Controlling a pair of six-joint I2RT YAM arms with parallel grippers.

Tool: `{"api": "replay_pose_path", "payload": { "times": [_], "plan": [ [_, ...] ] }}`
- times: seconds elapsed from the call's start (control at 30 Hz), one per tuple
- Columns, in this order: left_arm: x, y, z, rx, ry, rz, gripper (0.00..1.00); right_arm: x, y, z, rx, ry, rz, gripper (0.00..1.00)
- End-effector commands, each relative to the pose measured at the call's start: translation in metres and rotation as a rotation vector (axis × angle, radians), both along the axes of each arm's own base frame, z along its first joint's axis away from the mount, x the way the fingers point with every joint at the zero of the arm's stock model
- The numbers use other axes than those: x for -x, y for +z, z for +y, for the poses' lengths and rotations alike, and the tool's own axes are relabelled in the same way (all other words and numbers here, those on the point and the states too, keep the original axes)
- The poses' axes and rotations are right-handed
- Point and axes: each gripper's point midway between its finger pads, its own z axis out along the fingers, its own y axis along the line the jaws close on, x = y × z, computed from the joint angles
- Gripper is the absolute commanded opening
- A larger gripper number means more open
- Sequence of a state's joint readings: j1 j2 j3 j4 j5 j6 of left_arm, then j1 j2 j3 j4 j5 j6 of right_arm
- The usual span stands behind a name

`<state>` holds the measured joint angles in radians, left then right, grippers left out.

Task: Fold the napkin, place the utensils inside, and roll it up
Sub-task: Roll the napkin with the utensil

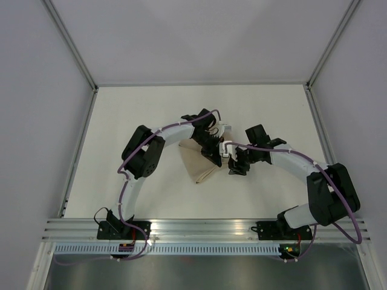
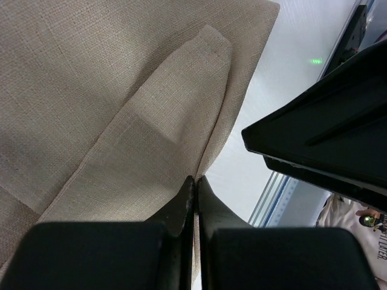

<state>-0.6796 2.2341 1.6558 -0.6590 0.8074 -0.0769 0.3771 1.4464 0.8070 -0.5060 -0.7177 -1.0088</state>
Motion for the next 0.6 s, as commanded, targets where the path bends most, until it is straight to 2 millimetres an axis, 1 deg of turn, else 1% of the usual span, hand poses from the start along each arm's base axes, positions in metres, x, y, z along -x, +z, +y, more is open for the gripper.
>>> {"api": "replay_pose_path", "payload": {
  "times": [0.0, 0.03, 0.1, 0.13, 0.3, 0.4, 0.47, 0.57],
  "plan": [
    [-0.002, 0.002, -0.002, 0.017, -0.005, 0.03, 0.02, -0.028, 0.019, 0.017, -0.078, 0.017, -0.152, 0.56],
    [-0.003, 0.001, -0.002, 0.015, -0.004, 0.028, 0.02, -0.032, 0.021, 0.02, -0.086, 0.019, -0.182, 0.57],
    [-0.003, 0.002, 0.0, 0.015, -0.001, 0.03, 0.02, -0.034, 0.015, 0.018, -0.071, 0.007, -0.199, 0.57],
    [-0.004, 0.0, 0.001, 0.013, 0.001, 0.03, 0.02, -0.034, 0.013, 0.021, -0.068, 0.017, -0.21, 0.58],
    [-0.006, 0.0, 0.003, 0.01, 0.006, 0.033, 0.02, -0.031, 0.002, 0.023, -0.043, 0.049, -0.202, 0.59],
    [-0.006, -0.001, 0.004, 0.008, 0.007, 0.032, 0.02, -0.03, 0.0, 0.024, -0.033, 0.054, -0.208, 0.6],
    [-0.006, -0.001, 0.004, 0.009, 0.005, 0.033, 0.02, -0.028, -0.002, 0.028, -0.031, 0.059, -0.214, 0.6],
    [-0.006, -0.002, 0.005, 0.01, 0.004, 0.035, 0.02, -0.025, -0.01, 0.033, -0.008, 0.075, -0.206, 0.59]
  ]
}}
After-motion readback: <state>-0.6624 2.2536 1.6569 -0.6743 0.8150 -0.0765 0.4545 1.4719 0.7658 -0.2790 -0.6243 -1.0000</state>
